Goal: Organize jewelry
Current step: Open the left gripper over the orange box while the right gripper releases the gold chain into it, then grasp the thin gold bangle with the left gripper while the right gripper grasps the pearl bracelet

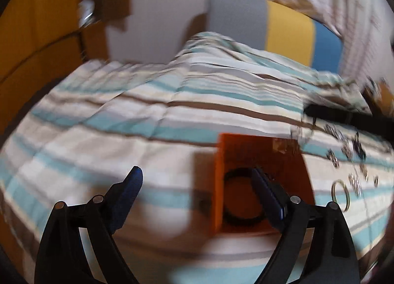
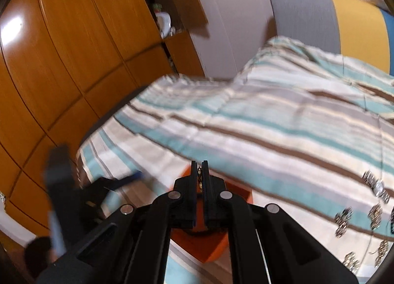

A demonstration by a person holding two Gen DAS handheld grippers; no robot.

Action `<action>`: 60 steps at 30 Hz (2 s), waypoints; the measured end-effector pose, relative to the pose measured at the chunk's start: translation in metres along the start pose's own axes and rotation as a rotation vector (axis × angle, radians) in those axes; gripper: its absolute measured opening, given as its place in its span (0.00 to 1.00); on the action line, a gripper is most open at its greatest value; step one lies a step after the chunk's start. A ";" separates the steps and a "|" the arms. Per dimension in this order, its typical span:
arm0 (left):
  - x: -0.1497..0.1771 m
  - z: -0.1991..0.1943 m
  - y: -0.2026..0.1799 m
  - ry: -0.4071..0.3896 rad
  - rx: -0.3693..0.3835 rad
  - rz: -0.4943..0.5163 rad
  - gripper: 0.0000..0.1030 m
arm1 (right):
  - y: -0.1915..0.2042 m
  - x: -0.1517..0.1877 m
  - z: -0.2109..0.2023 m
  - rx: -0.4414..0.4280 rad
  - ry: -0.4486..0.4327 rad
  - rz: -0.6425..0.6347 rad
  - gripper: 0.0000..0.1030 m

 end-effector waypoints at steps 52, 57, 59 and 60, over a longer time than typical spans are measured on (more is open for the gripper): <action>0.083 0.015 -0.235 0.082 0.349 0.398 0.90 | -0.205 0.138 -0.138 0.499 -0.016 0.219 0.07; 0.088 0.031 -0.244 0.121 0.350 0.398 0.73 | -0.208 0.140 -0.149 0.490 -0.038 0.266 0.07; 0.087 0.032 -0.247 0.118 0.354 0.406 0.61 | -0.208 0.140 -0.151 0.485 -0.045 0.280 0.07; 0.086 0.032 -0.249 0.116 0.359 0.408 0.54 | -0.208 0.139 -0.153 0.483 -0.050 0.286 0.07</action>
Point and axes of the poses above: each gripper's, at about its wrist camera, not at the fingertips, and z roughly the way its jaws point, y to its left, x to its underside, the point moved 8 cm from there along z, roughly the way its jaws point, and after that the axes turned 10 degrees about -y, right-handed, at the moved point
